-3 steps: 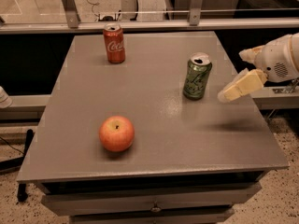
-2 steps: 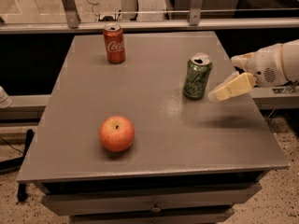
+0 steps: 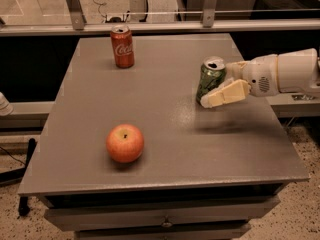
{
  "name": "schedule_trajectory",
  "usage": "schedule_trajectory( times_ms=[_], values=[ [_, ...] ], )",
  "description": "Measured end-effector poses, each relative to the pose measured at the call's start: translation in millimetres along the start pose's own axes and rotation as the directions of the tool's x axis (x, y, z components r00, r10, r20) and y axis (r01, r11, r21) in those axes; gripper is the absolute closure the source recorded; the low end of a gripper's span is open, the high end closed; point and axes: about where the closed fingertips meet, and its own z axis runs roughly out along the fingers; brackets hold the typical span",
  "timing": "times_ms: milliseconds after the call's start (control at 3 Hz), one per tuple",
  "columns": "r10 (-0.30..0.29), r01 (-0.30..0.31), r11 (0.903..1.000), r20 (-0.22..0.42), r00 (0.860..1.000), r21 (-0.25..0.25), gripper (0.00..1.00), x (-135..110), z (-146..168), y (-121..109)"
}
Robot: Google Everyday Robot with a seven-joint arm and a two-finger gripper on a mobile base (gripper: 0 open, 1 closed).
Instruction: Knock green can over
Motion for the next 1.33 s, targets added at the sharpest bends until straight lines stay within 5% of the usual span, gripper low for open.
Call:
schedule_trajectory(
  times_ms=[667,1000,1333],
  values=[
    [-0.055,0.071,0.9887,0.119,0.991,-0.132,0.00,-55.9,33.5,43.0],
    [-0.083,0.128,0.9671,0.202,0.976,-0.220,0.00,-99.9,47.3,77.2],
    [-0.083,0.128,0.9671,0.202,0.976,-0.220,0.00,-99.9,47.3,77.2]
  ],
)
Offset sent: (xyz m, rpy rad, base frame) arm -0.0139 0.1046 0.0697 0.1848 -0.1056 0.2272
